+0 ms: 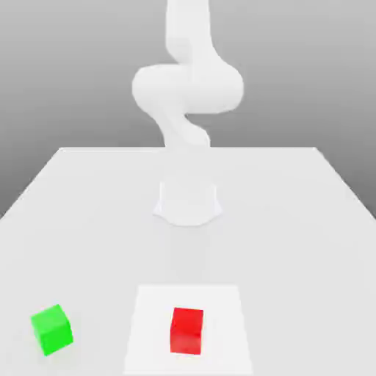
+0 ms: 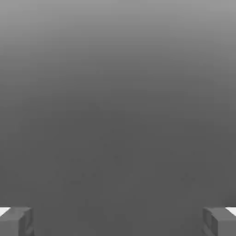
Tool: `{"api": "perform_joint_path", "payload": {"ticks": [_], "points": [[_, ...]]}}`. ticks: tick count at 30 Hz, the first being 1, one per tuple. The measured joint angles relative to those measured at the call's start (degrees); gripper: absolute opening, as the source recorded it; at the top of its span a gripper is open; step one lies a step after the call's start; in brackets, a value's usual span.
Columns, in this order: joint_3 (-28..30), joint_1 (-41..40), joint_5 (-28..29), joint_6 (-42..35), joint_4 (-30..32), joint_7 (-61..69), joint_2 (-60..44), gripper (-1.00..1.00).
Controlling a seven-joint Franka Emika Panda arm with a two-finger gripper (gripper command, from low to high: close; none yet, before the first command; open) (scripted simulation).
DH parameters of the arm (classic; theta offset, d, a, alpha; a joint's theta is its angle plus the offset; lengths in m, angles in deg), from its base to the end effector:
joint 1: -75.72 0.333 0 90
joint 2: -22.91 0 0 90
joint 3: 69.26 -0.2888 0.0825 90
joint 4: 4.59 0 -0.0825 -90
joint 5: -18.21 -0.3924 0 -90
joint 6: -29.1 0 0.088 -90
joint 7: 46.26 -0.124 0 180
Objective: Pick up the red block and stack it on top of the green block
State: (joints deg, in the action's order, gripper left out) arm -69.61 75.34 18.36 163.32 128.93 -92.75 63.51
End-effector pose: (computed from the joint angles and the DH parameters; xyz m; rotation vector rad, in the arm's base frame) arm 0.4187 0.0003 0.6333 -2.4899 1.0686 -0.9421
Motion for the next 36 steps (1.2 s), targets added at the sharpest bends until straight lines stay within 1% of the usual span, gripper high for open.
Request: {"api": "perform_joint_path", "payload": {"ticks": [14, 22, 27, 28, 34, 36], "points": [[-1.1, -1.3, 1.0, 13.7, 9.7, -3.9, -29.4, 0.0], [-1.2, -1.4, 0.5, 21.5, 15.1, -5.2, -46.0, 0.0], [-0.8, -1.2, 1.0, 29.6, 14.5, -5.8, -56.4, 0.0], [-0.7, -1.1, 1.0, 31.2, 14.2, -5.8, -58.3, -1.0], [-0.7, -1.1, 1.2, 32.1, 14.0, -6.0, -59.3, -1.0], [-0.8, -1.2, 1.2, 30.5, 14.3, -5.9, -57.4, -1.0]]}}
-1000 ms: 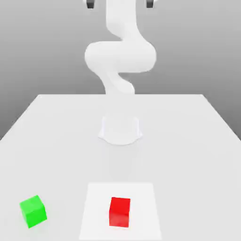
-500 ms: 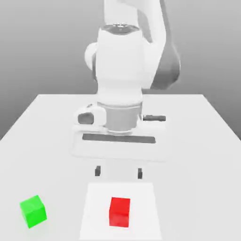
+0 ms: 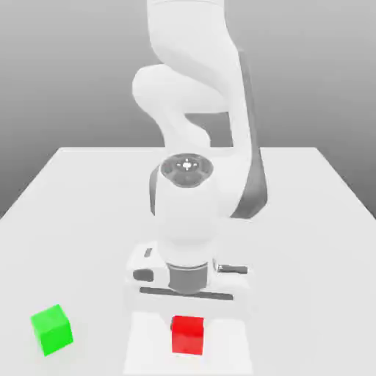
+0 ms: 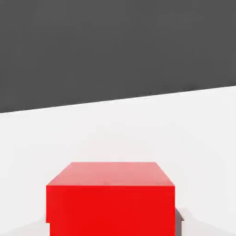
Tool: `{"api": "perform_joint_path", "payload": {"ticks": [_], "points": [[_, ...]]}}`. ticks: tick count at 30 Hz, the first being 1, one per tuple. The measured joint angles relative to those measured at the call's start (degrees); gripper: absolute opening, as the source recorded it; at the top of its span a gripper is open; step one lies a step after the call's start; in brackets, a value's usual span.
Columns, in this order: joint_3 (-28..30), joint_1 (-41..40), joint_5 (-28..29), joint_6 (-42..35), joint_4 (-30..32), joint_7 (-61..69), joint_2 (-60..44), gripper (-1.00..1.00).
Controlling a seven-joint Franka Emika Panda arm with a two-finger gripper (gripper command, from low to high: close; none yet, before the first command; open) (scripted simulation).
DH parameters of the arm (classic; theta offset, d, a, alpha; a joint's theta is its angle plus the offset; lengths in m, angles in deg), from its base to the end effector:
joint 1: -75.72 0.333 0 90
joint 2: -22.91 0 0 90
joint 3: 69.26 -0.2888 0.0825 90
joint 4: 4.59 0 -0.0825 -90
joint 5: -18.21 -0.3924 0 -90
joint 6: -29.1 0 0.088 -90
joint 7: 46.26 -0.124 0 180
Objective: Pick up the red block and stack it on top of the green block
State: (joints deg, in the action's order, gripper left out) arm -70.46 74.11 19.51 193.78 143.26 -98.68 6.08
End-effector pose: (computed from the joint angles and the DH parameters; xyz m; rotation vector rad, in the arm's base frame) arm 0.4338 -0.0009 0.1049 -2.8280 1.3679 -0.0001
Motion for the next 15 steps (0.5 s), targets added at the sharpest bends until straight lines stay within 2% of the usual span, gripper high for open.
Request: {"api": "perform_joint_path", "payload": {"ticks": [5, 15], "points": [[0.2, -0.7, -0.9, -7.6, 1.0, -0.5, 8.6, -1.0], [11.9, -9.5, -4.0, -14.6, -4.9, -19.1, 9.6, -1.0]]}}
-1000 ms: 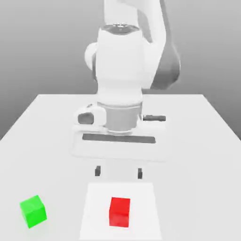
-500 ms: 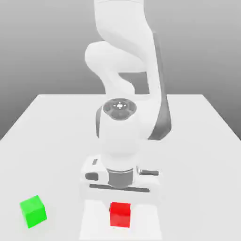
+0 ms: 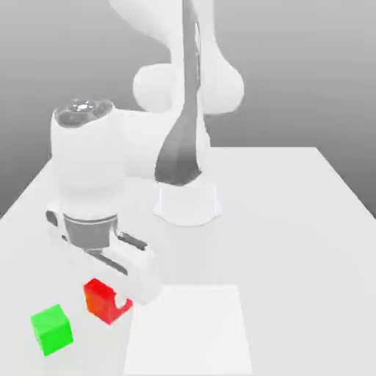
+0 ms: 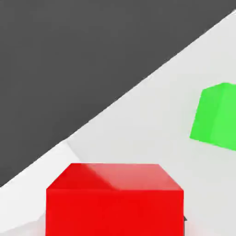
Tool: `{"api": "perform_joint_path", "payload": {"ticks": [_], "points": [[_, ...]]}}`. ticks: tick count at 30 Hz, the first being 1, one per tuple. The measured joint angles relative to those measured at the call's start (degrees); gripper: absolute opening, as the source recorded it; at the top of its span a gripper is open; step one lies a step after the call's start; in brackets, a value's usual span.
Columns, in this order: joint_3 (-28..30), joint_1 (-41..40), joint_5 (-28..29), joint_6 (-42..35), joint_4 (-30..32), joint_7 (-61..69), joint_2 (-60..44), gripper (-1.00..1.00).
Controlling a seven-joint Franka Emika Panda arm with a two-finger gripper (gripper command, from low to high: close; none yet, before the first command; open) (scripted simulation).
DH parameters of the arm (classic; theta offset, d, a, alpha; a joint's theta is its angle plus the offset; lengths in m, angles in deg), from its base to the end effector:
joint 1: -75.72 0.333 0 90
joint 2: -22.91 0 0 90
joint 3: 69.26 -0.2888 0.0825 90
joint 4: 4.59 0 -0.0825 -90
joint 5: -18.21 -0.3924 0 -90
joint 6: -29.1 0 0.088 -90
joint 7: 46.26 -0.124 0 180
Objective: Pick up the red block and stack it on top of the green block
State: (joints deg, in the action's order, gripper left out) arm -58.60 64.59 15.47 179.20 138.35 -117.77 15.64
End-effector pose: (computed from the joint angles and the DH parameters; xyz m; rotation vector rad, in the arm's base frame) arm 0.4379 -0.1788 0.1864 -2.1100 2.3266 -0.0008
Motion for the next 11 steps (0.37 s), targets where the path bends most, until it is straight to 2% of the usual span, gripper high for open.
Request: {"api": "perform_joint_path", "payload": {"ticks": [3, 7, 8, 11], "points": [[3.0, -2.5, -1.2, -0.8, -1.7, -4.8, -1.0, -1.0], [1.4, -4.5, -5.2, 5.5, -2.4, -3.1, -8.3, -1.0], [1.0, -4.8, -5.8, 6.6, -2.5, -2.7, -9.5, 1.0], [1.0, -4.8, -5.8, 6.6, -2.5, -2.7, -9.5, 1.0]]}}
